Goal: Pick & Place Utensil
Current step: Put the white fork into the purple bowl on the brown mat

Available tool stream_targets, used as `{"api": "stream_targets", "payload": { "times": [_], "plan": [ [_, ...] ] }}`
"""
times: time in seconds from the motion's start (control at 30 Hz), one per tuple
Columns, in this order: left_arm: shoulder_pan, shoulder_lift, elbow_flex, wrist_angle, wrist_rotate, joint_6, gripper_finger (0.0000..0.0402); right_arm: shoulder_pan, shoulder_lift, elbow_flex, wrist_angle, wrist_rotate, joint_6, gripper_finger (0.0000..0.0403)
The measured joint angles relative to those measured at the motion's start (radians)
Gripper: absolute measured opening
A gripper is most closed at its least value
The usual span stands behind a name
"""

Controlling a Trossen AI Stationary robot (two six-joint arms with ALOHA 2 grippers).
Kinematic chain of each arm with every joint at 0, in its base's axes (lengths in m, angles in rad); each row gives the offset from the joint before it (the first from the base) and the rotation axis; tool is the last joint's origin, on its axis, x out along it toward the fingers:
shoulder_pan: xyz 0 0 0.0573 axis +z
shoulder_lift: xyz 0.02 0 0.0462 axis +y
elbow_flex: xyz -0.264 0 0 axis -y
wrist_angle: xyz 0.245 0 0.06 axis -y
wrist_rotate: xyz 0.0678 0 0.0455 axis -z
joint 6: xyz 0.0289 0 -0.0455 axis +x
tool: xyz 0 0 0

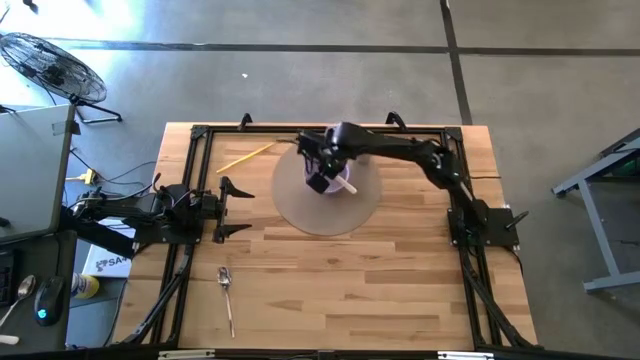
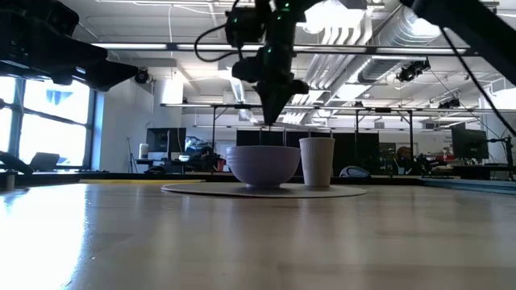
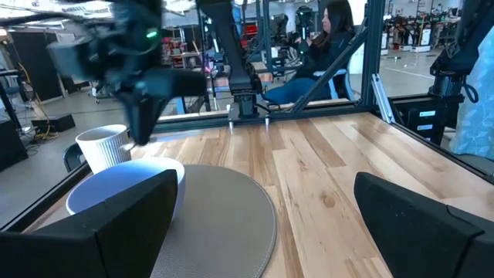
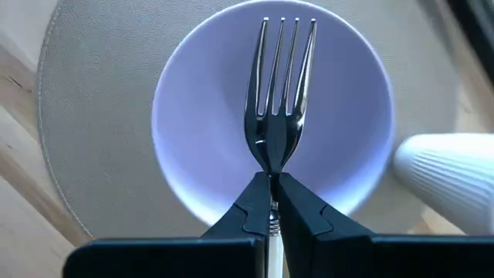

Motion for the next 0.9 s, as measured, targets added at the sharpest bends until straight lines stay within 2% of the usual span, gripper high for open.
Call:
{"api": "stream_targets", "payload": {
  "times": [0.13,0.23,0.6,0.9],
  "plan": [
    [0.000,0.000,0.000,0.000,0.000,0.000,0.0387,-0.043,0.091,0.102,-0.031,-0.118,-0.039,0.0005],
    [0.000,0.000,0.000,0.000,0.000,0.000,0.0387,-0.063,0.128,0.119,-0.029,-0.156,-0.058,0.0008],
    [0.000,0.000,0.000,0.000,0.000,0.000,0.0387,-0.095,0.138,0.071,0.012,-0.153,-0.059,0.0016],
    [0.000,0.000,0.000,0.000,0.000,0.000,0.0387,-0.095,0.138,0.071,0.045,-0.155,-0.062,0.0065]
  ]
}}
